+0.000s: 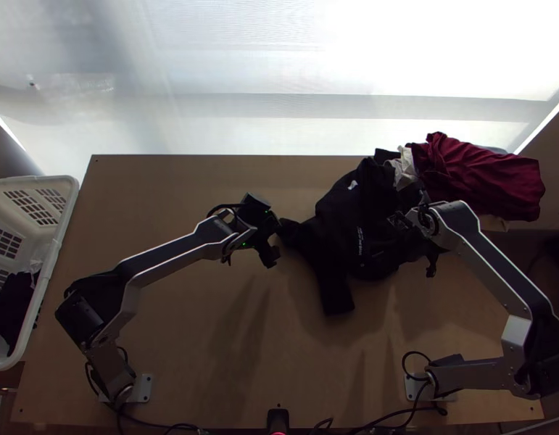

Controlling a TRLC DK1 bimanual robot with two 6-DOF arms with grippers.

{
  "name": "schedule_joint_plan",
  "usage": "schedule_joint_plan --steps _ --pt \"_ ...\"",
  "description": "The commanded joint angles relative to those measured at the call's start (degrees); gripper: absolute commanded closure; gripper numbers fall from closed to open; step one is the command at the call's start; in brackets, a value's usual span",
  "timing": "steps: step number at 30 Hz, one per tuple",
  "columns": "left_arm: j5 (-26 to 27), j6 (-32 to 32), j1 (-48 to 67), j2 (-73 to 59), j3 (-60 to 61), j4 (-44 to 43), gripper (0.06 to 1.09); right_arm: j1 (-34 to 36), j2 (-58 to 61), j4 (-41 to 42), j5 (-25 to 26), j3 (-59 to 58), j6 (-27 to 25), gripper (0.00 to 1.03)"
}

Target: Fold the t-shirt

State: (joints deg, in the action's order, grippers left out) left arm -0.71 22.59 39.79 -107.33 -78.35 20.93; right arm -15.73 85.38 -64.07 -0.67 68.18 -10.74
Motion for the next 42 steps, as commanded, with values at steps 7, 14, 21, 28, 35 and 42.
schedule_joint_plan --steps 7,14,21,28,35,42 --pt "-0.8 -0.2 2.8 -7.5 -1.2 -9.2 0.11 0.0 2.8 4.1 -0.7 0.4 1.1 0.16" --pt "-2.0 -0.7 3.5 -9.7 -3.7 -12.0 0.21 0.1 2.8 4.9 -0.8 -0.2 1.1 0.23" --pt "-2.4 -0.3 3.5 -11.1 -5.1 -12.1 0.87 0.0 3.2 5.8 -1.5 -0.8 1.1 0.30" --pt "-0.2 0.7 1.2 -9.8 -5.5 -7.6 1.05 0.0 3.4 11.1 -5.1 -1.3 -0.5 1.00" --pt "7.0 -0.6 -7.9 -0.2 -3.4 -0.7 1.05 1.2 2.5 11.3 -5.6 -1.2 -1.5 1.00" --pt "9.2 -0.8 -14.7 13.6 -3.1 7.3 1.05 3.2 1.5 11.3 -5.7 -1.6 -3.0 1.00"
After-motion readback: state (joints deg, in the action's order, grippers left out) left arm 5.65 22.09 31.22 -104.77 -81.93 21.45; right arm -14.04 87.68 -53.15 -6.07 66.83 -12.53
